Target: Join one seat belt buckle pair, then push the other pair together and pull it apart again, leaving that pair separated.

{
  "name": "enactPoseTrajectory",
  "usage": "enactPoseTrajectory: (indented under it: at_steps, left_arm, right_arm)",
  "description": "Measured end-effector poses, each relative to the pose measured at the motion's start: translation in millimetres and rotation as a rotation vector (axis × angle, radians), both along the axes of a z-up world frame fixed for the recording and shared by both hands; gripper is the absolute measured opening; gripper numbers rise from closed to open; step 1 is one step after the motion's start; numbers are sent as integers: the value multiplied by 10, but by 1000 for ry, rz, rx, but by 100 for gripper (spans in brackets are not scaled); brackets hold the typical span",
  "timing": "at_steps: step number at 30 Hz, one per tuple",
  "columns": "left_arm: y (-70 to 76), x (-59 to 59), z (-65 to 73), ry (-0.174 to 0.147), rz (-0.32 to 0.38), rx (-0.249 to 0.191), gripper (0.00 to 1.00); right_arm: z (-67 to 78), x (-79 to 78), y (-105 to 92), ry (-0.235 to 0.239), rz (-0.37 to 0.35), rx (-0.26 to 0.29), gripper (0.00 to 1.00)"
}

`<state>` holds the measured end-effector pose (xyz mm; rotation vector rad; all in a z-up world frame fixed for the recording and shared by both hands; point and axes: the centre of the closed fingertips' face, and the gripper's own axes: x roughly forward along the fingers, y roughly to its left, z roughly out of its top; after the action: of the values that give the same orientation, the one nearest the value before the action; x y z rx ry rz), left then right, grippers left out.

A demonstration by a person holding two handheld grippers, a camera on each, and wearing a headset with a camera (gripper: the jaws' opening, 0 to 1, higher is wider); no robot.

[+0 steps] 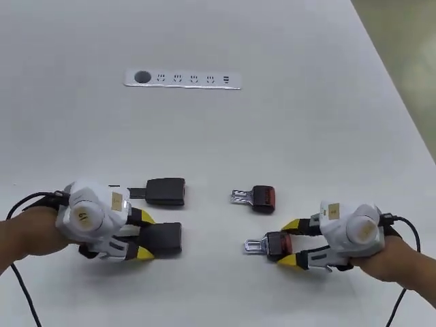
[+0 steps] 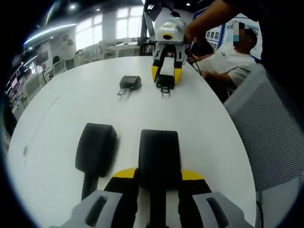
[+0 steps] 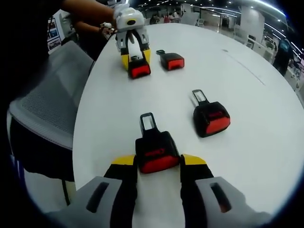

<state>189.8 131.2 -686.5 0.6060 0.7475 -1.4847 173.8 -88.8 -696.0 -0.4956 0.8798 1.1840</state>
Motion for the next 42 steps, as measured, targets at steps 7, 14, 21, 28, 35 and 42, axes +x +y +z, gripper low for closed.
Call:
enactPoseTrajectory:
  at_steps: [7,14,21,28,35,42]
  left_arm:
    - [0,5,-15,9,3,15,33]
    - [-2,13,-23,12,20,17,33]
    - [-24,1,-8,12,24,32,33]
    - [-19,9,-18,14,35,35,33]
    - [-25,2,-18,10,34,41,33]
    - [-24,1,-22,10,45,42,33]
  right_arm:
    - [31,17,104,-2,16,-6,34]
    - [56,32,306,-7,25,23,33]
    - [53,73,476,-12,24,53,33]
    - [52,110,654,-28,7,87,33]
    - [48,130,901,-22,19,137,33]
    - [57,110,1153,-17,23,175,33]
